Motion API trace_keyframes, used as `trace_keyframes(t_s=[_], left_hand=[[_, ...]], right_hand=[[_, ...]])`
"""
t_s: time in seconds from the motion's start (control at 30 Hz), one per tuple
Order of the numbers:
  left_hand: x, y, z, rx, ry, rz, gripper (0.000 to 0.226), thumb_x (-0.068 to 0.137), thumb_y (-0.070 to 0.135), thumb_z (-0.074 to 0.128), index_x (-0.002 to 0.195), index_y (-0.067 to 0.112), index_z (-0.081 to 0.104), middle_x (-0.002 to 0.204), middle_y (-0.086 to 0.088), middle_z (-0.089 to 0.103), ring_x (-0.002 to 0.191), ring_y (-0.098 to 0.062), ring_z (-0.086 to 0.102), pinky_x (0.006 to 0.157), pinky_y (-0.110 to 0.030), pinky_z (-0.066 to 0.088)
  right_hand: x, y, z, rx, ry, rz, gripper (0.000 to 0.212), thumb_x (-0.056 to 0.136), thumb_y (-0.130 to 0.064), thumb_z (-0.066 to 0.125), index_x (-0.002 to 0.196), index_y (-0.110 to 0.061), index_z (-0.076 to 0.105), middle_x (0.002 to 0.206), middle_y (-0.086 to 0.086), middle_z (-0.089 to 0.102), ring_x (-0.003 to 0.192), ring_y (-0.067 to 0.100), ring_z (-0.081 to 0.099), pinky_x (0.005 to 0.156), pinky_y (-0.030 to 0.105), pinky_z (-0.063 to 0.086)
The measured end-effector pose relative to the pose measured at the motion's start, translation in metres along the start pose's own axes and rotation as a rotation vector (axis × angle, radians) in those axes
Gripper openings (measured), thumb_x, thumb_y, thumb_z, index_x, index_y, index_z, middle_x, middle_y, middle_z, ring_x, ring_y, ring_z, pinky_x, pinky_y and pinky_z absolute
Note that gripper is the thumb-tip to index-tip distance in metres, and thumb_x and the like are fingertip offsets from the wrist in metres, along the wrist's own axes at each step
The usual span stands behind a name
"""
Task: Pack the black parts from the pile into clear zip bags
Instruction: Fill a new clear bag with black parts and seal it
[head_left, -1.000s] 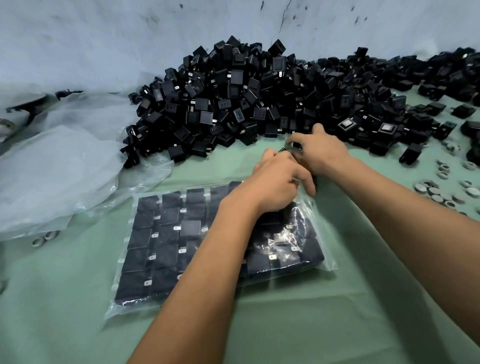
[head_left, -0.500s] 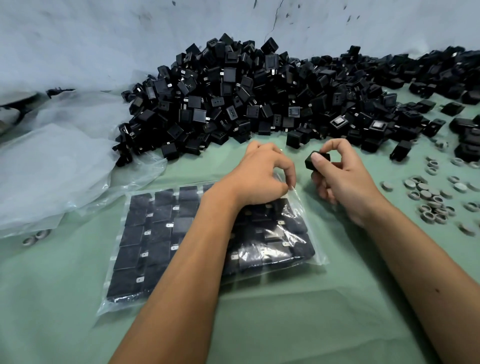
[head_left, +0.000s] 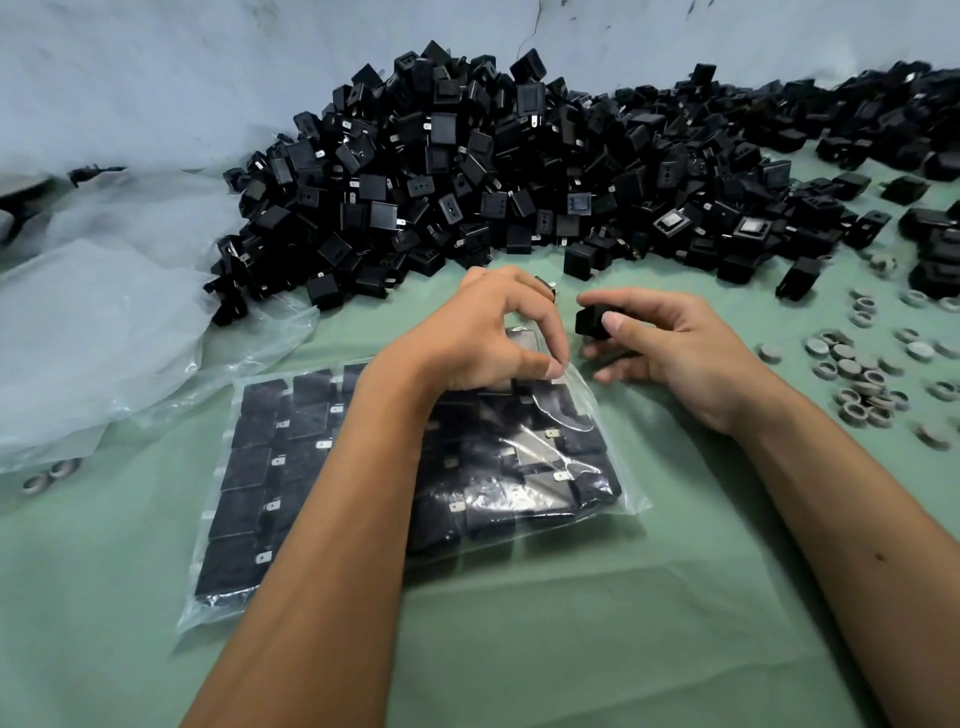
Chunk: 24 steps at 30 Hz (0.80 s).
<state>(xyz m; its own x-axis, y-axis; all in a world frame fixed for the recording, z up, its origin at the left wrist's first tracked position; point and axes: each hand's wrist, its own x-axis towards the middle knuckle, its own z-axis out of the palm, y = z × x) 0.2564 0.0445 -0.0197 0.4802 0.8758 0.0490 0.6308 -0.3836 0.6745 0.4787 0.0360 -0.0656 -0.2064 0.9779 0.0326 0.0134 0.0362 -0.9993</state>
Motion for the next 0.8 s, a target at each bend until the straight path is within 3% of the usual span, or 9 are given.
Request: trace_keyframes(t_s=[0.1,0.2,0.27,0.33,0.47,0.57,0.67,0.8], left_hand=[[0.001,-0.002,0.0,-0.04,-0.011,0.021,0.025,0.077,0.023,0.088,0.077,0.044,0.076,0.132,0.01,0.055,0.137,-0.015,0.04,0.117,-0.044,0.033],[0.001,-0.004,0.0,-0.052,-0.006,0.035,0.019,0.079,0.025,0.088,0.082,0.041,0.079,0.132,0.009,0.055,0.136,-0.016,0.043,0.117,-0.049,0.035],[0.001,-0.005,-0.001,-0.064,0.0,0.043,0.016,0.079,0.025,0.087,0.085,0.038,0.08,0.132,0.008,0.056,0.135,-0.015,0.044,0.117,-0.051,0.033],[0.0,-0.004,-0.002,-0.088,0.005,0.052,0.015,0.08,0.023,0.087,0.087,0.035,0.08,0.132,0.007,0.056,0.135,-0.012,0.044,0.117,-0.05,0.032],[-0.002,-0.002,-0.004,-0.152,0.023,0.073,0.014,0.08,0.014,0.086,0.089,0.024,0.081,0.131,0.003,0.057,0.13,-0.002,0.049,0.117,-0.043,0.035],[-0.002,-0.001,-0.005,-0.162,0.032,0.055,0.014,0.081,0.014,0.086,0.089,0.024,0.081,0.132,0.003,0.057,0.13,-0.004,0.05,0.117,-0.046,0.035],[-0.003,-0.001,-0.006,-0.167,0.032,0.052,0.013,0.081,0.014,0.086,0.091,0.02,0.081,0.131,0.002,0.057,0.13,-0.003,0.05,0.118,-0.046,0.034],[-0.003,-0.001,-0.005,-0.162,0.036,0.049,0.014,0.081,0.013,0.085,0.09,0.023,0.08,0.131,0.002,0.056,0.13,-0.004,0.049,0.118,-0.046,0.034]], right_hand=[[0.0,0.0,0.0,0.019,-0.059,0.012,0.029,0.096,-0.002,0.063,0.123,-0.008,0.071,0.118,0.024,0.07,0.097,0.029,0.075,0.078,0.03,0.063],[-0.001,0.0,-0.005,-0.104,-0.062,-0.041,0.044,0.074,-0.014,0.082,0.118,-0.016,0.076,0.111,0.01,0.073,0.093,0.024,0.072,0.076,0.029,0.063],[-0.001,-0.002,-0.008,-0.241,-0.074,-0.13,0.05,0.068,-0.02,0.087,0.117,-0.018,0.076,0.107,0.005,0.077,0.091,0.018,0.065,0.084,0.03,0.059],[-0.002,-0.004,-0.008,-0.244,-0.11,-0.161,0.052,0.067,-0.019,0.088,0.117,-0.017,0.075,0.107,0.005,0.078,0.088,0.018,0.06,0.092,0.04,0.054],[-0.005,-0.006,-0.003,-0.174,-0.185,-0.143,0.057,0.068,-0.012,0.087,0.122,-0.01,0.072,0.111,0.007,0.078,0.089,0.022,0.06,0.089,0.056,0.05],[-0.007,-0.006,0.004,-0.141,-0.233,-0.133,0.057,0.071,-0.007,0.084,0.126,-0.009,0.069,0.11,0.01,0.078,0.096,0.026,0.069,0.098,0.049,0.056],[-0.007,-0.006,0.006,-0.068,-0.233,-0.122,0.051,0.076,-0.001,0.081,0.125,-0.007,0.067,0.11,0.013,0.077,0.096,0.028,0.074,0.088,0.035,0.062],[-0.006,-0.007,0.004,-0.01,-0.24,-0.106,0.038,0.091,0.006,0.066,0.127,-0.007,0.063,0.107,0.017,0.076,0.097,0.027,0.076,0.08,0.028,0.06]])
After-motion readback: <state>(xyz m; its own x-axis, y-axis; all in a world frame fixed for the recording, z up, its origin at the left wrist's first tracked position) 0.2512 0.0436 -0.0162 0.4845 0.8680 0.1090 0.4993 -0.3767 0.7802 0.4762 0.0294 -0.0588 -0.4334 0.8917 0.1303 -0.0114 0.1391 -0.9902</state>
